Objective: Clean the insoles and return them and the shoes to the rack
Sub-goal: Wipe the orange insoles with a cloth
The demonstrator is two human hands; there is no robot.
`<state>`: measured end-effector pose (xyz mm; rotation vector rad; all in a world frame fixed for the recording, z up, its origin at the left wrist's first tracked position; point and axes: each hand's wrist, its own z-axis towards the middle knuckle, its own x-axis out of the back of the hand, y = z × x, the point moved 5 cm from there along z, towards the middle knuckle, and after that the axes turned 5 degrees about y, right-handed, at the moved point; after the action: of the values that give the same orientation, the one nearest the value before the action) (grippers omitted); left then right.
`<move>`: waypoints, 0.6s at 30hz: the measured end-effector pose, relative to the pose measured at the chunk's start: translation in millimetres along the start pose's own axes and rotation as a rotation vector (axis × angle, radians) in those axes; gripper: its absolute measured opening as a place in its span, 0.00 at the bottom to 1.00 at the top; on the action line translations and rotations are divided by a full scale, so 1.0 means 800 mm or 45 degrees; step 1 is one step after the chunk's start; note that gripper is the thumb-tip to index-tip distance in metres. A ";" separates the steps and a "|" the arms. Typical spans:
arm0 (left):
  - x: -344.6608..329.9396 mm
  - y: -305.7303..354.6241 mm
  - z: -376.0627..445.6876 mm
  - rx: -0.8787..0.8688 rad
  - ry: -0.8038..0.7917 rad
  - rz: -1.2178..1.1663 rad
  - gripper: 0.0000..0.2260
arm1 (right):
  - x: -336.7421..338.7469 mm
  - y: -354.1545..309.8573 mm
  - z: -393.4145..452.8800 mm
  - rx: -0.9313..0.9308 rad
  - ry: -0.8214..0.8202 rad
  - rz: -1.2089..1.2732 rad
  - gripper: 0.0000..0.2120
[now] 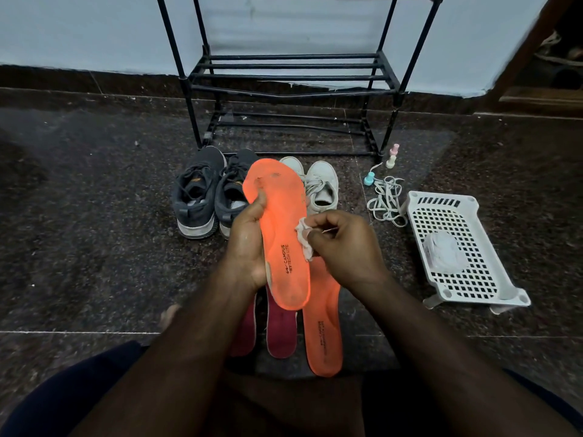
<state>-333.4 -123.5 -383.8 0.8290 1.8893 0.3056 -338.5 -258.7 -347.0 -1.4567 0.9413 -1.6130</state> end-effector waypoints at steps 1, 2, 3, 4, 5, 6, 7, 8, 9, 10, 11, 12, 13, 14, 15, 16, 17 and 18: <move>-0.002 -0.004 -0.003 0.015 -0.001 0.026 0.28 | 0.000 0.001 0.002 -0.009 0.035 0.039 0.07; -0.005 -0.010 -0.006 0.036 -0.003 0.042 0.25 | 0.001 0.002 0.004 -0.018 0.067 0.070 0.07; -0.007 -0.015 -0.008 0.057 -0.008 0.052 0.22 | 0.002 0.003 0.006 -0.030 0.094 0.095 0.07; -0.007 -0.018 -0.010 0.072 -0.008 0.051 0.20 | 0.004 0.003 0.008 -0.035 0.111 0.098 0.07; -0.007 -0.021 -0.011 0.077 -0.001 0.043 0.19 | 0.006 0.002 0.009 -0.020 0.118 0.080 0.07; -0.006 -0.022 -0.010 0.078 0.001 0.025 0.20 | 0.008 -0.002 0.010 0.025 0.113 0.037 0.08; -0.005 -0.023 -0.009 0.077 0.005 0.013 0.21 | 0.008 -0.007 0.011 0.100 0.090 -0.036 0.09; -0.003 -0.023 -0.008 0.079 0.004 0.005 0.22 | 0.007 -0.013 0.009 0.190 0.047 -0.149 0.11; -0.002 -0.023 -0.006 0.084 0.010 -0.002 0.23 | 0.004 -0.018 0.007 0.267 -0.010 -0.290 0.12; 0.000 -0.023 -0.004 0.081 0.014 -0.023 0.25 | 0.000 -0.021 0.004 0.323 -0.066 -0.435 0.12; 0.001 -0.020 -0.001 0.064 0.017 -0.052 0.27 | -0.003 -0.023 0.001 0.357 -0.103 -0.555 0.13; 0.001 -0.017 0.001 0.035 0.013 -0.080 0.27 | -0.004 -0.024 -0.002 0.379 -0.125 -0.626 0.12; 0.002 -0.013 0.004 0.005 0.010 -0.106 0.27 | -0.005 -0.024 -0.005 0.386 -0.144 -0.647 0.12; 0.002 -0.009 0.006 -0.011 -0.005 -0.133 0.25 | -0.006 -0.023 -0.008 0.386 -0.168 -0.635 0.11; 0.004 -0.006 0.008 -0.021 -0.010 -0.164 0.24 | -0.007 -0.022 -0.011 0.385 -0.201 -0.610 0.10; 0.004 -0.005 0.008 -0.026 -0.018 -0.184 0.23 | -0.009 -0.023 -0.012 0.385 -0.228 -0.583 0.10; 0.004 -0.005 0.009 -0.029 -0.024 -0.189 0.22 | -0.011 -0.024 -0.013 0.394 -0.227 -0.554 0.09; 0.003 -0.006 0.008 -0.018 -0.039 -0.178 0.22 | -0.011 -0.025 -0.012 0.410 -0.190 -0.523 0.09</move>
<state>-330.1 -126.6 -391.2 0.6847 1.9032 0.2188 -349.0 -241.7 -333.6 -1.5779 0.2874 -1.8129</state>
